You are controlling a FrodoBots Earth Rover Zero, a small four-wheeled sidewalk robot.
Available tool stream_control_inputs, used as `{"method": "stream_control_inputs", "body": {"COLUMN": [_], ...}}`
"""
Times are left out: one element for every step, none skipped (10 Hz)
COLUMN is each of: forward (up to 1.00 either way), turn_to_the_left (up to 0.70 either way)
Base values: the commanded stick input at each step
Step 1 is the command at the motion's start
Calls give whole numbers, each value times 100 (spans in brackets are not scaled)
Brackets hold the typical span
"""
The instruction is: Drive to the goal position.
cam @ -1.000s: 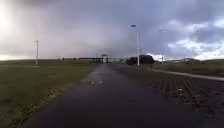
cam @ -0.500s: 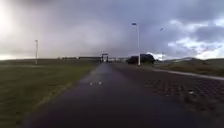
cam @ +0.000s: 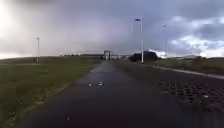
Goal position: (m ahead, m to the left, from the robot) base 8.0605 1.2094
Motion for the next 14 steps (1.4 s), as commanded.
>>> {"method": "stream_control_inputs", "body": {"forward": [70,70,70,70,70,70,70,70,70,70,70,70,70,70], "turn_to_the_left": [0,0,0,0,0,0,0,0,0,0,0,0,0,0]}}
